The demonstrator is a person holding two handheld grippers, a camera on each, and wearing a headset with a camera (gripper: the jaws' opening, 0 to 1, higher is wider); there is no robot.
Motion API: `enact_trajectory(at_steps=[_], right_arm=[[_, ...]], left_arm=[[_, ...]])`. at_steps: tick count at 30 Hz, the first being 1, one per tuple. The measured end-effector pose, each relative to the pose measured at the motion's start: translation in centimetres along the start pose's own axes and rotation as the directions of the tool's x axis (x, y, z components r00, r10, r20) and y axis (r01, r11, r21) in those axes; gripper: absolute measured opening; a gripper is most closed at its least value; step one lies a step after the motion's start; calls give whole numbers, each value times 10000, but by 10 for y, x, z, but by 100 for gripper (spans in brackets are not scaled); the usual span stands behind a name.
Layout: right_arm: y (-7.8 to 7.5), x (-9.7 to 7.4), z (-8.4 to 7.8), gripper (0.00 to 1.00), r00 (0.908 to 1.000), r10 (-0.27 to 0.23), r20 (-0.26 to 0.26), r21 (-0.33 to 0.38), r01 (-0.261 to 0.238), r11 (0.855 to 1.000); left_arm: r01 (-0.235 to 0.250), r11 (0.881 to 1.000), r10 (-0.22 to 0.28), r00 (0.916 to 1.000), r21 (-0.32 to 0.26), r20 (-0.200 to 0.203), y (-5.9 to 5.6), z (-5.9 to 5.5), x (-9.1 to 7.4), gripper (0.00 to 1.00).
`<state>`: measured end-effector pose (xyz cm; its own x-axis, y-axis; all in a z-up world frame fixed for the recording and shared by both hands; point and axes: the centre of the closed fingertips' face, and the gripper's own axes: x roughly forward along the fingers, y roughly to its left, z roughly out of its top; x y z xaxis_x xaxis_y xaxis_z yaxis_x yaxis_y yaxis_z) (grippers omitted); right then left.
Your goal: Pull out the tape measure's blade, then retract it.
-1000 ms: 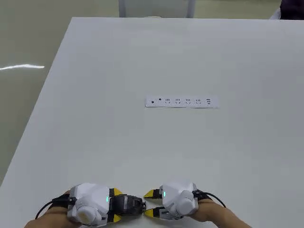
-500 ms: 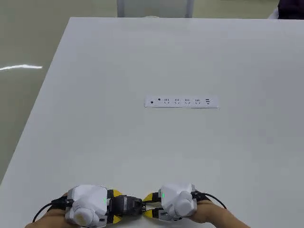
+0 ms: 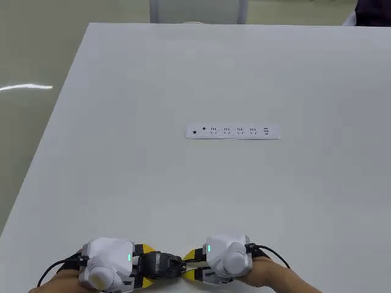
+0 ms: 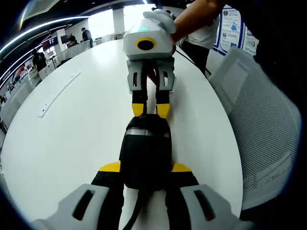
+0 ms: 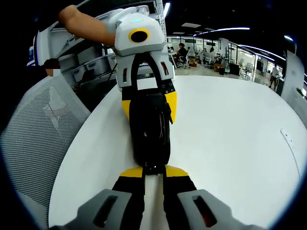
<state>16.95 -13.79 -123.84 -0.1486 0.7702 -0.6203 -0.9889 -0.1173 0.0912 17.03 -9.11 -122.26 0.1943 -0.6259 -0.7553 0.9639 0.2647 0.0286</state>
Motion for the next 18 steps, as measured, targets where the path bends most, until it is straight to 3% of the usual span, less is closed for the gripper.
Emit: enact_trajectory(at_steps=[18], right_arm=[[1, -1, 1, 10, 9998, 129, -149, -144, -131, 9998]], left_arm=[[2, 10000, -2, 10000, -76, 29, 1, -1, 0, 29]])
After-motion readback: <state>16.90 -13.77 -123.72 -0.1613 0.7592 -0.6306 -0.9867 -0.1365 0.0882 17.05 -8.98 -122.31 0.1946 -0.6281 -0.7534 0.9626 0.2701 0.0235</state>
